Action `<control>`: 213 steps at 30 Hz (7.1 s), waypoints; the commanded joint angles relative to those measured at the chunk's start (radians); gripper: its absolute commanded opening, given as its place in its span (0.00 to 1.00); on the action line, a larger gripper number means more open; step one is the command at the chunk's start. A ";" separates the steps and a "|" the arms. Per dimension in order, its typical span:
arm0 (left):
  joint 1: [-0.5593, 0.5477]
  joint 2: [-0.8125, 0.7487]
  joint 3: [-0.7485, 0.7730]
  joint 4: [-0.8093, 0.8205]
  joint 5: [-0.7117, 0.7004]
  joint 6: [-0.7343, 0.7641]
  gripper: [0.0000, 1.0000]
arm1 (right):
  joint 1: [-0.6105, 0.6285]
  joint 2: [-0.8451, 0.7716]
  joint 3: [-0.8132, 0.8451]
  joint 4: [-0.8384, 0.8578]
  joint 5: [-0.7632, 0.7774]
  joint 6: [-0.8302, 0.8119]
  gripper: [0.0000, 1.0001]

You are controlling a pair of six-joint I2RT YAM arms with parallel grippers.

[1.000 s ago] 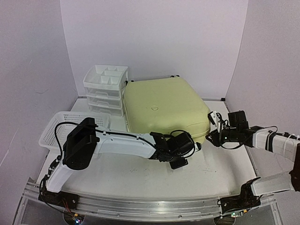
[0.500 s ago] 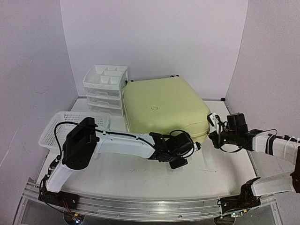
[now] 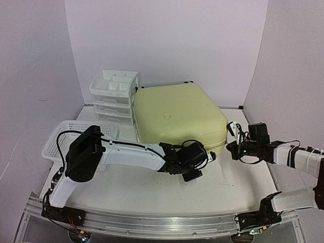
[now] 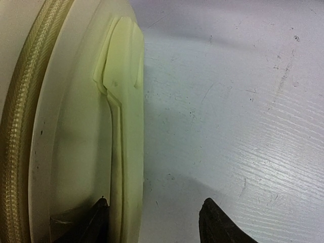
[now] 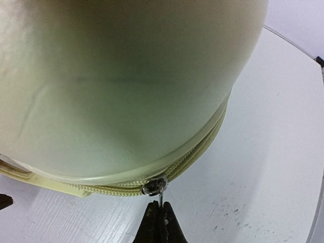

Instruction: Open, take out, and arrange the luggage

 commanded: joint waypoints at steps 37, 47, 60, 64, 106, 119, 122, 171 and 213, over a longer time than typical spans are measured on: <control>0.027 -0.281 0.005 -0.149 0.386 -0.070 0.69 | -0.311 0.448 0.622 -0.346 -0.136 0.156 0.83; 0.178 -0.672 -0.132 -0.131 0.581 -0.180 0.81 | -0.313 0.238 0.630 -0.541 -0.379 0.517 0.98; 0.595 -0.977 -0.651 0.177 0.619 -0.800 0.91 | -0.136 0.481 0.951 -0.459 -0.507 0.678 0.98; 0.609 -0.933 -0.681 0.201 0.595 -0.834 0.91 | -0.124 0.564 0.989 -0.441 -0.499 0.705 0.98; 0.341 -0.556 -0.367 0.222 0.657 -0.575 0.82 | -0.234 -0.082 0.594 -0.758 -0.062 0.455 0.98; 0.530 -0.719 -0.607 0.357 0.778 -0.728 0.91 | -0.300 0.581 1.271 -0.723 -0.260 0.471 0.98; 0.576 -0.666 -0.553 0.366 0.817 -0.763 0.92 | -0.306 0.674 1.348 -0.734 -0.300 0.461 0.98; 0.490 -0.447 -0.201 0.308 0.909 -0.413 0.80 | -0.309 -0.038 0.577 -0.770 -0.290 0.651 0.98; 0.491 -0.077 0.213 -0.046 0.795 -0.382 0.80 | -0.312 -0.063 0.439 -0.598 -0.265 0.811 0.98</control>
